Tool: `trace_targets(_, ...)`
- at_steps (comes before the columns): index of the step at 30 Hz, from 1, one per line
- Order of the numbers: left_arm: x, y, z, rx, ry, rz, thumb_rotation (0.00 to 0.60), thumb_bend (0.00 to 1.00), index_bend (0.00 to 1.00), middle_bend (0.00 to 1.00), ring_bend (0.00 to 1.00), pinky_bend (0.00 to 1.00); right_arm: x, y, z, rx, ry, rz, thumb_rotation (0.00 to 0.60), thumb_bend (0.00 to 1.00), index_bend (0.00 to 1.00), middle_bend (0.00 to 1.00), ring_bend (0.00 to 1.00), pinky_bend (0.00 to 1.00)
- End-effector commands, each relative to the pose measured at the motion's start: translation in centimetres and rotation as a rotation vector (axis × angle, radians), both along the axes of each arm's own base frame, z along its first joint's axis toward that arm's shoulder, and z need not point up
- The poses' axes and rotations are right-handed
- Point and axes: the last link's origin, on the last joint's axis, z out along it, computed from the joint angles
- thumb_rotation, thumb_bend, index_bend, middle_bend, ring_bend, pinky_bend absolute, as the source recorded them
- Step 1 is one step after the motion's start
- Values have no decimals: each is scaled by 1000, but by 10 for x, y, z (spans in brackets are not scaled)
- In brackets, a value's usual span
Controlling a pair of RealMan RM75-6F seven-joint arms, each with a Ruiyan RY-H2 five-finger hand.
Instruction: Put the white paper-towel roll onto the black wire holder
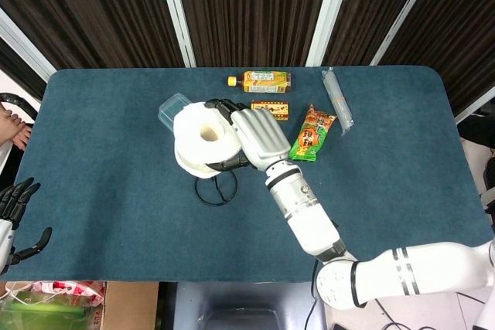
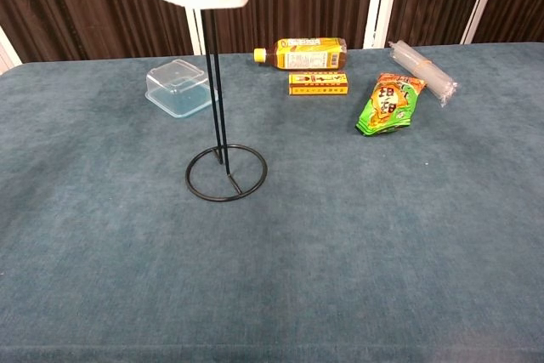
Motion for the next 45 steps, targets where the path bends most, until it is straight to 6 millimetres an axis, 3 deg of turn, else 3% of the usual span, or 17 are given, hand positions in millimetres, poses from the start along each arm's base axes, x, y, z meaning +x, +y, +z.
trace_targets(1,-1,0,0,-1,2,2,600,396,0,0,0,80,-1,-1,-4,-1,32,-16,600,278,755,600,647,666)
trace_targets(14,-1,0,-1,-4,2,0,600,395,0,0,0,80,0,-12,-29,27,76,-74,600,278,748,600,648,666)
trace_targets(18,0,0,0,-1,-1,-4,600,396,0,0,0,80,0,-12,-40,51,103,-91,600,278,699,600,639,664)
trace_targets(20,-1,0,1,0,-4,-3,600,396,0,0,0,79,-3,-10,-47,82,127,-105,600,277,558,554,573,605)
trace_targets(22,-1,-1,1,-1,-6,-5,600,396,0,0,0,79,-4,-7,-52,122,140,-120,600,268,336,423,451,474)
trace_targets(24,0,-1,1,-2,-7,-8,600,396,0,0,0,80,-5,-7,-53,134,159,-124,600,220,55,192,228,261)
trace_targets(25,-1,-1,1,-4,-7,-8,600,396,0,0,0,80,-5,-7,-52,134,165,-119,600,191,4,102,134,178)
trace_targets(27,-1,-1,2,-4,-8,-9,600,396,0,0,0,80,-5,-7,-49,120,167,-111,600,156,0,13,32,76)
trace_targets(30,-1,-1,1,-4,-9,-10,600,396,0,0,0,80,-7,-6,-45,105,167,-104,600,137,0,0,0,9)
trace_targets(39,0,-2,2,0,-13,-15,600,396,0,0,0,80,-21,-1,-32,72,215,-96,600,135,0,0,0,2)
trace_targets(42,1,-3,3,2,-14,-21,600,396,0,0,0,79,-37,12,-23,49,252,-60,600,136,0,0,0,0)
trace_targets(45,1,-5,4,5,-16,-27,600,396,0,0,0,80,-70,32,-13,6,320,-32,600,136,0,0,0,0)
